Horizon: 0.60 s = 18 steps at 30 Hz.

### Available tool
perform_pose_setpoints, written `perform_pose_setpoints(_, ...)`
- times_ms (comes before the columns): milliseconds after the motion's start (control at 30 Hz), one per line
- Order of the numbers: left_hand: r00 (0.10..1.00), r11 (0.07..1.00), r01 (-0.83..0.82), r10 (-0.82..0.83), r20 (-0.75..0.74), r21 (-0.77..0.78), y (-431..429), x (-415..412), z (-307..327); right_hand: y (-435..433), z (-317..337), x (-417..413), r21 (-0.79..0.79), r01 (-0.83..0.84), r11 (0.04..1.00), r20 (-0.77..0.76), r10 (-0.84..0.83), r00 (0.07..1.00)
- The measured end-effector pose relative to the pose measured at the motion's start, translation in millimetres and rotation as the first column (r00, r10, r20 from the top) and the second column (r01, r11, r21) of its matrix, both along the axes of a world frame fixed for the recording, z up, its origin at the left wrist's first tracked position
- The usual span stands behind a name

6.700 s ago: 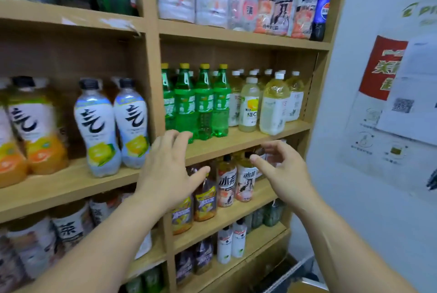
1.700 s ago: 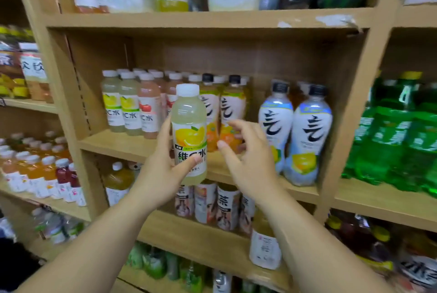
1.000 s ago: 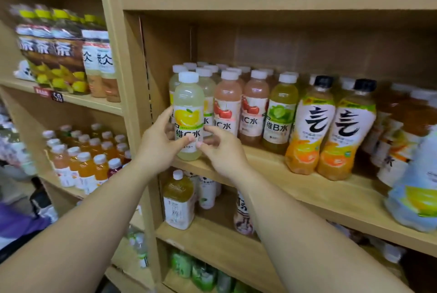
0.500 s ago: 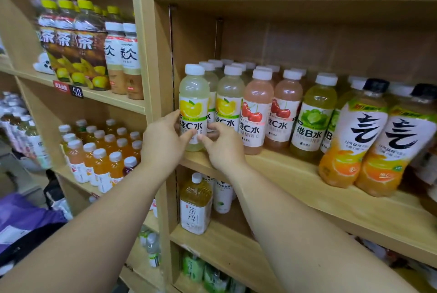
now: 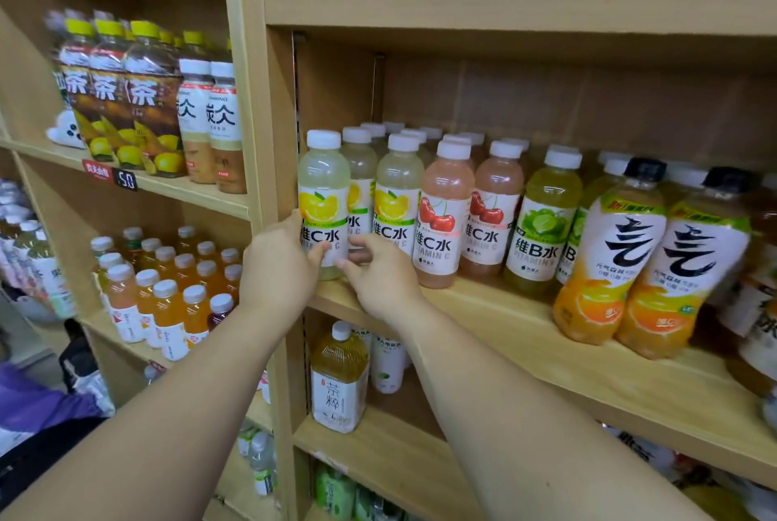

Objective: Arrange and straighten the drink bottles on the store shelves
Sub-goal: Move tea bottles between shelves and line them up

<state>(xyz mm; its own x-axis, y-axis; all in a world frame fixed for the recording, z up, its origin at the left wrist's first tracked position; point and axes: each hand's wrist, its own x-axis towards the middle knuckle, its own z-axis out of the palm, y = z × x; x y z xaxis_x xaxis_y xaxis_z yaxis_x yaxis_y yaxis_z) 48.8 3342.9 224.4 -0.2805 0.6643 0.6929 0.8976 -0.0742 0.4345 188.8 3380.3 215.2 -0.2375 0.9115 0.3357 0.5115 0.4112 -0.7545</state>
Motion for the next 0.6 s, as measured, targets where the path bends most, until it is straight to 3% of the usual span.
perform_pose_setpoints(133,0.998,0.999,0.022,-0.021,0.055,-0.025,-4.6,0.1,-4.7,-13.9,-0.2,23.5,-0.037,-0.007,0.999,0.061,0.009,0.998)
perform_pose_setpoints(233,0.990,0.997,0.058,-0.064,0.126,0.054,-19.2,2.4,-24.5,-29.2,-3.9,46.2,-0.008,-0.006,1.000,0.074,0.006,0.997)
perform_pose_setpoints(300,0.986,0.992,0.063,-0.079,0.146,0.111,-33.7,7.4,-44.0,-43.3,-10.0,59.3,0.066,-0.013,0.998,0.125,0.005,0.992)
perform_pose_setpoints(400,0.969,0.994,0.070,-0.088,0.231,0.086,-55.6,14.1,-77.4,-73.2,-29.9,76.8,0.302,-0.020,0.953,0.342,-0.089,0.935)
perform_pose_setpoints(500,0.948,0.994,0.107,-0.105,0.301,0.011,-72.2,17.7,-120.1,-104.6,-70.0,91.8,0.526,-0.059,0.848,0.284,-0.110,0.953)
perform_pose_setpoints(600,0.931,0.976,0.178,-0.126,0.342,-0.123,-76.0,17.8,-158.9,-116.2,-122.5,101.4,0.494,-0.075,0.866,0.253,-0.061,0.966)
